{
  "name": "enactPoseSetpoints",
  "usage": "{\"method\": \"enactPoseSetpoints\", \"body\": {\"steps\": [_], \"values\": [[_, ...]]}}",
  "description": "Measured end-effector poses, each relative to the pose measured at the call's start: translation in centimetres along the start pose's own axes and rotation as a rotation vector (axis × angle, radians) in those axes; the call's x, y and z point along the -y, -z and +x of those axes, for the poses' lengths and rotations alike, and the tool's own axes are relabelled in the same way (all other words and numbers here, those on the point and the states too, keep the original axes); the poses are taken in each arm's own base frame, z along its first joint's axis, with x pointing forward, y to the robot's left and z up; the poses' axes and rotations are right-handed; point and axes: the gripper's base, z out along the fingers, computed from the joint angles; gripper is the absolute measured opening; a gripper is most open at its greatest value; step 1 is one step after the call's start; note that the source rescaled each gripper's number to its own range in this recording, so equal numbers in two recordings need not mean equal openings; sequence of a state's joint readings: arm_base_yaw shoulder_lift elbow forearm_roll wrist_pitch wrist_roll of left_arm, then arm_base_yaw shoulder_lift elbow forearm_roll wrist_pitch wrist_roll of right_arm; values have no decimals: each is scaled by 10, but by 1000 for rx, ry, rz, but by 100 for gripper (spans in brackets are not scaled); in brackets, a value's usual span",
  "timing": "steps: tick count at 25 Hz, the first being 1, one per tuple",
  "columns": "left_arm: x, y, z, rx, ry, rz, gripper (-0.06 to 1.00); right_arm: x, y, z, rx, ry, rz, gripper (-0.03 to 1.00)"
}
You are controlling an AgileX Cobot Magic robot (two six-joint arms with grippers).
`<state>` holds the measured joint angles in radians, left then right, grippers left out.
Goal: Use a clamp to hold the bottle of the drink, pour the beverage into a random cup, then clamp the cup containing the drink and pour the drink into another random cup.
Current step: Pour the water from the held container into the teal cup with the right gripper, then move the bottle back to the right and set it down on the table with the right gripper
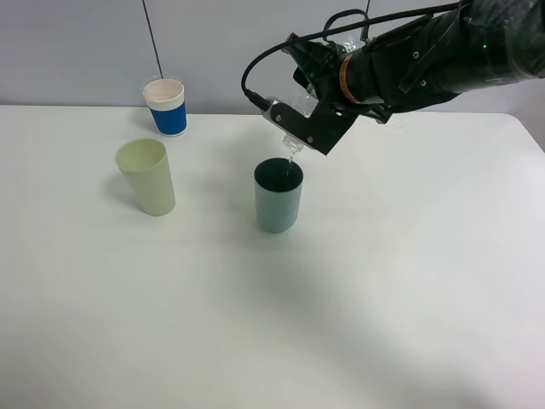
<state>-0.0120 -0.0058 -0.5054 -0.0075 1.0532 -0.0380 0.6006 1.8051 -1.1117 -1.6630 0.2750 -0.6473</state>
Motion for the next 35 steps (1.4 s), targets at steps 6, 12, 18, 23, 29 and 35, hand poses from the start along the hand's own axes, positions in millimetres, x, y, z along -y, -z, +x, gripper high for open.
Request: {"method": "enactPoseSetpoints", "body": {"steps": [6,12,18,23,29,35], "values": [[0,0,0,0,0,0,100,3,1,-3,20,31,26,5],[0,0,0,0,0,0,100,3,1,-3,22,16,24,5],[0,0,0,0,0,0,100,1,1,-5,41,-293,-9,5],[0,0,0,0,0,0,100,-2,1,-7,51,-755,-57,5],[0,0,0,0,0,0,100,-4,1,-10,49,-1261,-110,5],[0,0,0,0,0,0,100,-5,5,-8,38,-1687,-156,5]]}}
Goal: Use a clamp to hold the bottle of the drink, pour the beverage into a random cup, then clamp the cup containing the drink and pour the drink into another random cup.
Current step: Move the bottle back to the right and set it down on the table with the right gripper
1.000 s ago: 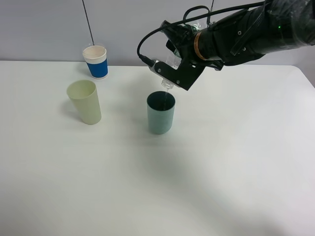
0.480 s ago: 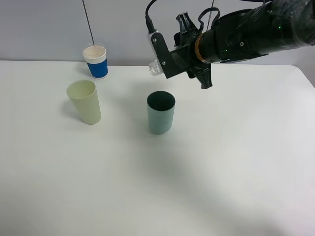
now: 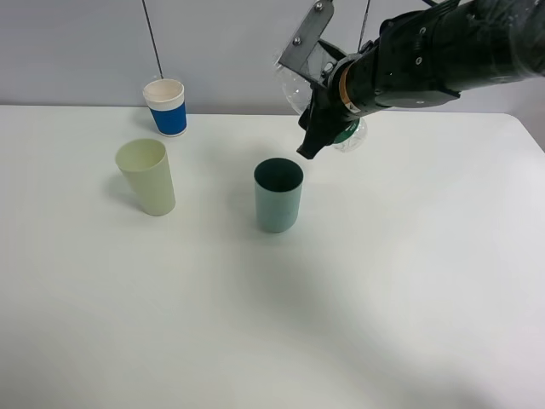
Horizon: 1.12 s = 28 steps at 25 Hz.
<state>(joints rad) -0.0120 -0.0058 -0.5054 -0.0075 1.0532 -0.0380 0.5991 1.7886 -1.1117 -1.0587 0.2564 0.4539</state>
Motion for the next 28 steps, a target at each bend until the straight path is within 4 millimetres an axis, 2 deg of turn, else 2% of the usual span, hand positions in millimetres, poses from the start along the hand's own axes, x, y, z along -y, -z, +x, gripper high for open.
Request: {"method": "enactPoseSetpoints", "body": {"steps": [9,13,16,24,28], "values": [[0,0,0,0,0,0,100,33,27,5,19,-421,12,5],[0,0,0,0,0,0,100,42,39,8,53,-527,8,5],[0,0,0,0,0,0,100,40,49,18,119,-567,-19,5],[0,0,0,0,0,0,100,21,75,71,349,-561,23,5],[0,0,0,0,0,0,100,8,82,104,419,-671,122,5]]}}
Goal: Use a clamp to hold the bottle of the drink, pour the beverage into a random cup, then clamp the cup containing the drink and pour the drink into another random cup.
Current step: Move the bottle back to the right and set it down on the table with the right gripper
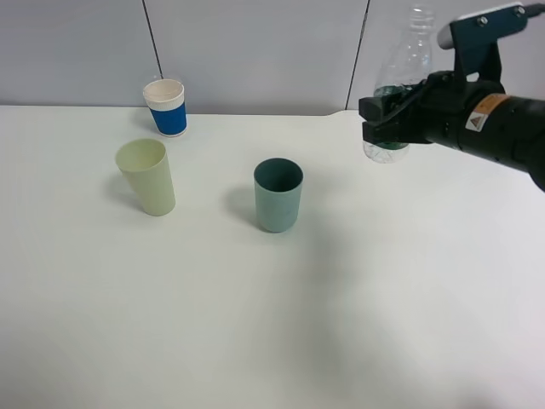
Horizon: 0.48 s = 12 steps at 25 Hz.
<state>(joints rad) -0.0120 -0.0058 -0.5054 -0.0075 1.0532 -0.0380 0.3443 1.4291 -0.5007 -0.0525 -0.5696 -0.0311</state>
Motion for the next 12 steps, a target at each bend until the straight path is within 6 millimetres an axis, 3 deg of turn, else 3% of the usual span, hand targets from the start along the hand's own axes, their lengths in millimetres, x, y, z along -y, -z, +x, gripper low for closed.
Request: {"method": "enactPoseSetpoints", "body": {"steps": [8,12], "values": [[0,0,0,0,0,0,100,27,38,43,79,-194,341,5],[0,0,0,0,0,0,100,31,48,50,103,-198,398,5]]}}
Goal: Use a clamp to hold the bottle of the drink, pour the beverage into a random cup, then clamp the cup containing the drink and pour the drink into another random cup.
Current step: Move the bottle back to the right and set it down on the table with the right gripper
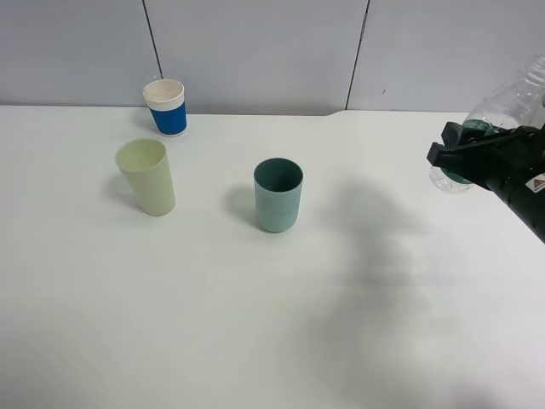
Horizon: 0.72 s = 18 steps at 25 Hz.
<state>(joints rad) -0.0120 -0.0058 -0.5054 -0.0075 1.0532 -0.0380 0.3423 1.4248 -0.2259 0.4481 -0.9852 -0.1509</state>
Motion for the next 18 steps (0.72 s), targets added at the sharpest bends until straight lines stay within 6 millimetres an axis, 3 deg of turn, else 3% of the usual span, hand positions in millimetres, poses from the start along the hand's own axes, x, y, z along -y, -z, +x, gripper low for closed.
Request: {"method": "enactPoseSetpoints", "body": {"steps": [6,18], "values": [[0,0,0,0,0,0,100,0,-8,13,-26,48,21,5],[0,0,0,0,0,0,100,1,-24,76,-197,195,29,5]]}}
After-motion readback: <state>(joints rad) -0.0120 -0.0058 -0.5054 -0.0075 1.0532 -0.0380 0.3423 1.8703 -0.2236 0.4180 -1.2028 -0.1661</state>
